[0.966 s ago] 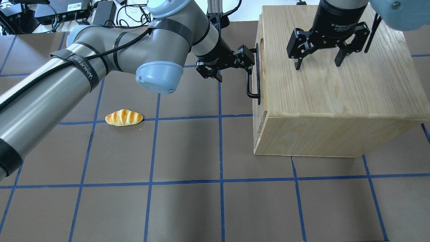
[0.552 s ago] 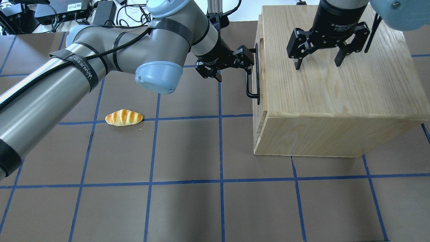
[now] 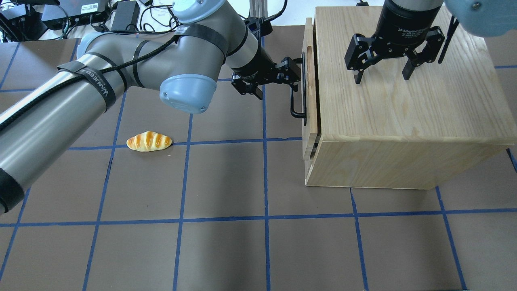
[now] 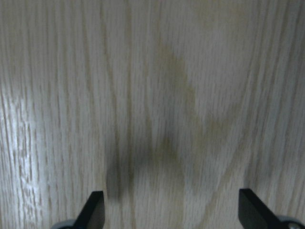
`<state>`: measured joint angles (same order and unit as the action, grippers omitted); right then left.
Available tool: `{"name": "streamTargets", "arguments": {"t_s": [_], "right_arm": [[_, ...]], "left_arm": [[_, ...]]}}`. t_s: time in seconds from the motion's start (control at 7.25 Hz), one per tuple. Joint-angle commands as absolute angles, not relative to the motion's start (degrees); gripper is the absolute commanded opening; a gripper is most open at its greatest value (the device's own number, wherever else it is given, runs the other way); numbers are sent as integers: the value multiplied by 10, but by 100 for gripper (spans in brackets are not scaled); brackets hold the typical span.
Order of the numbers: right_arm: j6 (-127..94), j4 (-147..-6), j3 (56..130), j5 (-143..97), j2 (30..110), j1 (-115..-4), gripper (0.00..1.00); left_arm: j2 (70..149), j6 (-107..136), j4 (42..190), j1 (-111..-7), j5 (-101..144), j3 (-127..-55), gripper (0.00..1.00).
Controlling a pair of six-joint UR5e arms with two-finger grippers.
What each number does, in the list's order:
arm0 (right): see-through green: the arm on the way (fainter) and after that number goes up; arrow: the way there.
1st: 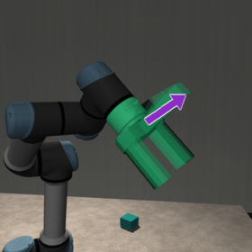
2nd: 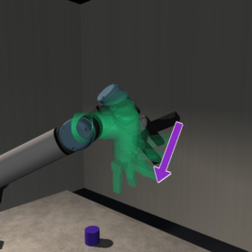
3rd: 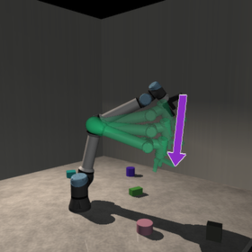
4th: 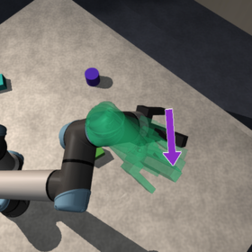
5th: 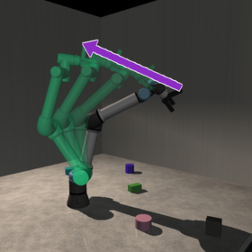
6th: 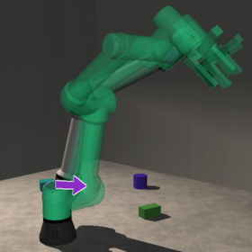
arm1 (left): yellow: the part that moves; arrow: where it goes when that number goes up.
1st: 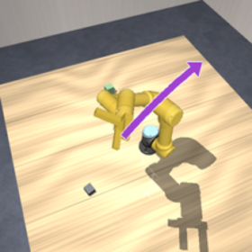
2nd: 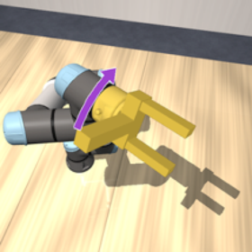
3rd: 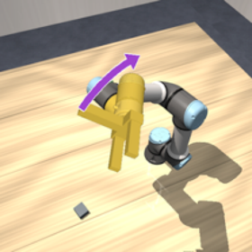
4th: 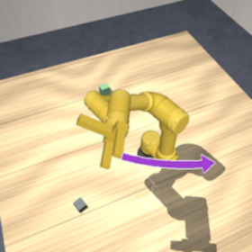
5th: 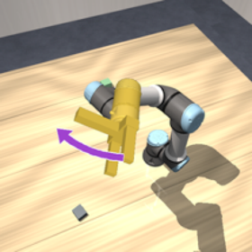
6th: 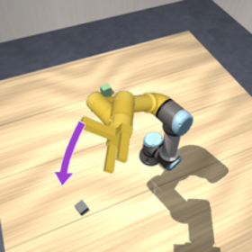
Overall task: Open upper drawer
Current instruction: 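Pull the drawer handle outward with the left gripper, away from the cabinet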
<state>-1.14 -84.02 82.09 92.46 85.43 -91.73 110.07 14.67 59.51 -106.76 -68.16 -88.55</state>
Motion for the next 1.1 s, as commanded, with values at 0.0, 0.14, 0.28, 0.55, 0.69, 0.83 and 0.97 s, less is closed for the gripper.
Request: {"name": "streamTargets", "arguments": {"t_s": [0.0,0.14,0.28,0.55,0.69,0.83,0.97], "right_arm": [[-11,-840,821,925,854,-918,100],[-11,-840,821,925,854,-918,100],[-11,-840,821,925,854,-918,100],[-11,-840,821,925,854,-918,100],[-11,-840,821,925,854,-918,100],[-11,-840,822,925,854,-917,100],[-11,-840,821,925,854,-917,100]], "left_arm": [[1100,128,599,-1061,-709,-886,100],[1099,127,601,-1054,-709,-886,100],[1094,115,606,-1046,-710,-887,100],[1083,111,625,-1025,-710,-887,100],[1082,85,628,-1019,-710,-888,100],[1082,84,628,-1013,-710,-895,100],[1079,83,628,-1004,-710,-901,100]]}}
